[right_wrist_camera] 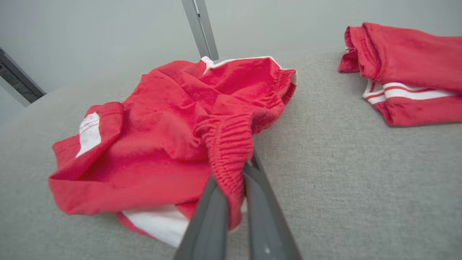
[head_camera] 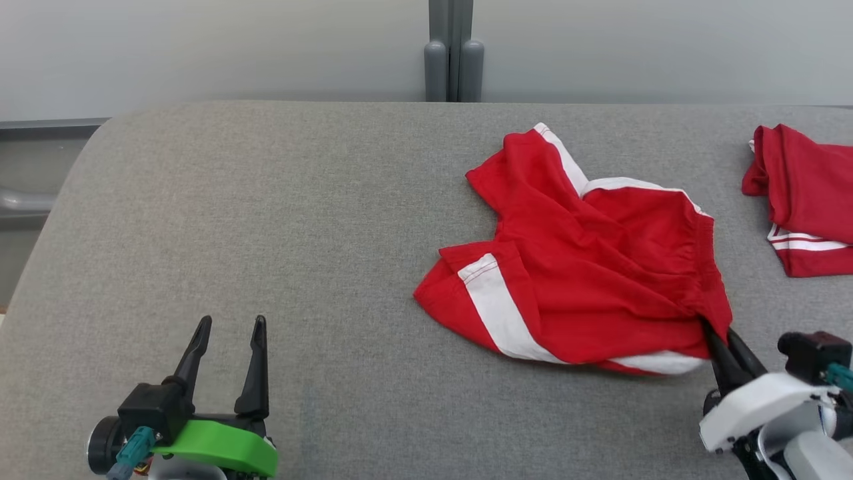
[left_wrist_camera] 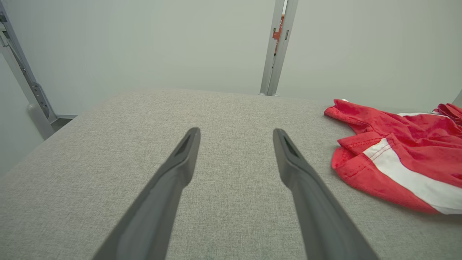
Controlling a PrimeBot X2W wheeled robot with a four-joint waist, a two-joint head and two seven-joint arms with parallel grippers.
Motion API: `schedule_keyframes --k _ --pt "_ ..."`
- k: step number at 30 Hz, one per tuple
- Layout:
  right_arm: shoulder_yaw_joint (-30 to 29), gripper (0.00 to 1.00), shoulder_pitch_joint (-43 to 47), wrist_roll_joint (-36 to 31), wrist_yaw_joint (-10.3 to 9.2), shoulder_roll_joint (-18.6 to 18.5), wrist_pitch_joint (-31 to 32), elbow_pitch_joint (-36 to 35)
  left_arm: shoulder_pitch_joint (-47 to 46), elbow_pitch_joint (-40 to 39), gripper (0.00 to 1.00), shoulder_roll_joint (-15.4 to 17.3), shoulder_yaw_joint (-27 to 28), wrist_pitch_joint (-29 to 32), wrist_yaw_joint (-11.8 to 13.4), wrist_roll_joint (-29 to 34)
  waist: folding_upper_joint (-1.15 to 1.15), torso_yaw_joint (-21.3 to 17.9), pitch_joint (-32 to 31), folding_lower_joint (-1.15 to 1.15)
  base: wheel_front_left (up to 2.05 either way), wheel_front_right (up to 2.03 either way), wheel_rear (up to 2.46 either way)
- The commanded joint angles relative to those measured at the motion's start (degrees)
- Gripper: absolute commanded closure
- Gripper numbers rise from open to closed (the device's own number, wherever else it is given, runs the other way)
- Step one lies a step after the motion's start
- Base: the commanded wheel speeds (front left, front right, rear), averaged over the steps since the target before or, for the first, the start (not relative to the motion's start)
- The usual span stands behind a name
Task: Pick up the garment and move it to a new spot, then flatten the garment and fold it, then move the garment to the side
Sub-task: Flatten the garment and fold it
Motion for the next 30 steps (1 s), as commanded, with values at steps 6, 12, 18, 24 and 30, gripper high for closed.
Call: schedule_keyframes --k 6,12,18,24,30 --pt "-7.6 1.0 13.52 -2.82 -0.06 0.67 5.57 -13.78 1.07 -0.75 0.0 -0.39 0.42 0.02 -0.18 0.07 0.0 -1.67 -0.29 0.0 0.0 0.0 0.0" --pt "-13.44 1.0 18.12 -5.39 -0.06 3.46 11.92 -23.09 0.51 -0.87 0.0 -0.51 -0.03 0.02 -0.18 0.23 0.0 -1.73 -0.01 0.0 0.0 0.0 0.0" --pt "-12.41 1.0 12.46 -8.33 -0.06 3.51 15.9 -24.56 -0.68 -0.61 0.0 -0.14 -0.94 0.02 -0.17 0.02 0.0 -0.2 0.76 0.0 0.0 0.0 0.0" --pt "-9.6 1.0 0.73 -10.26 -0.06 2.81 17.71 -16.82 -1.87 -0.42 0.0 -0.21 -1.79 0.02 -0.17 -0.29 0.0 2.3 2.51 0.0 0.0 0.0 0.0" --pt "-6.33 1.0 -12.3 -11.59 -0.06 2.94 17.25 -2.49 -3.6 0.15 0.0 -0.45 -3.09 0.02 -0.17 -0.8 0.0 4.88 4.76 0.0 0.0 0.0 0.0"
